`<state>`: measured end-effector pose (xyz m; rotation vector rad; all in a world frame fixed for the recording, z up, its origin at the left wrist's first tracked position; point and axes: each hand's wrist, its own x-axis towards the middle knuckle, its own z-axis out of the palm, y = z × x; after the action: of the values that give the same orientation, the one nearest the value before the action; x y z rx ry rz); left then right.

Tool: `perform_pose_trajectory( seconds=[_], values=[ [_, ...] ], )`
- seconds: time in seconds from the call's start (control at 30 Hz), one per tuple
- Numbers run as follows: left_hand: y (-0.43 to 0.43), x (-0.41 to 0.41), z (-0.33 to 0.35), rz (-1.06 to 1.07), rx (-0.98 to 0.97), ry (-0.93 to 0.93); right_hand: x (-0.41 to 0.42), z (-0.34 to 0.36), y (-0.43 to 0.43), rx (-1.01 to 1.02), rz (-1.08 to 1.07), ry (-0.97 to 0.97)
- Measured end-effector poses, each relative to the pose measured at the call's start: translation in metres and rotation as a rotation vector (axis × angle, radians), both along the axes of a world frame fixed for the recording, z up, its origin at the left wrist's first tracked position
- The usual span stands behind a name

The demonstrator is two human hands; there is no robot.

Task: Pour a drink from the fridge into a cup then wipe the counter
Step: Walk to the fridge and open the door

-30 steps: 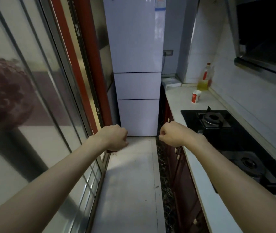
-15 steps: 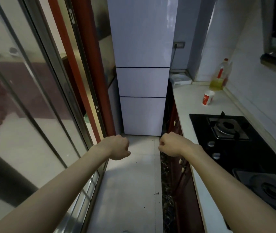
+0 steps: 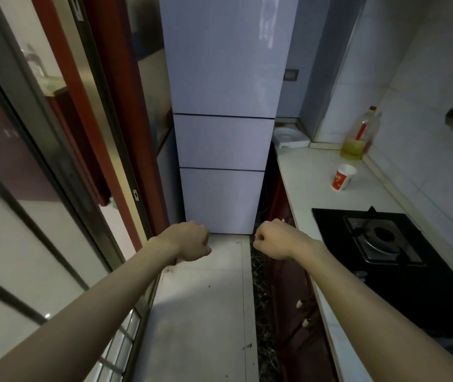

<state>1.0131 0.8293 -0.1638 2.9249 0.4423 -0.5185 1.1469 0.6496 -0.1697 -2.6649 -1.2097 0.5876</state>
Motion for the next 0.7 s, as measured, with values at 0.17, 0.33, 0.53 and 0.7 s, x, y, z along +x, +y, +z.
perform_pose_trajectory(
  seconds=[0.17, 0.33, 0.53, 0.7],
  values=[
    [0.031, 0.040, -0.009, -0.004, -0.033, 0.032, 0.038, -0.010, 0.031, -0.010, -0.026, 0.027],
    [0.064, 0.081, -0.008, -0.012, -0.026, 0.046, 0.086, -0.008, 0.064, -0.026, 0.002, 0.009],
    [0.103, 0.146, 0.000, 0.028, -0.002, 0.040, 0.160, -0.001, 0.109, -0.005, 0.051, -0.012],
    [0.129, 0.207, -0.002, 0.069, 0.000, 0.047, 0.225, 0.002, 0.147, -0.006, 0.111, -0.004]
  ],
)
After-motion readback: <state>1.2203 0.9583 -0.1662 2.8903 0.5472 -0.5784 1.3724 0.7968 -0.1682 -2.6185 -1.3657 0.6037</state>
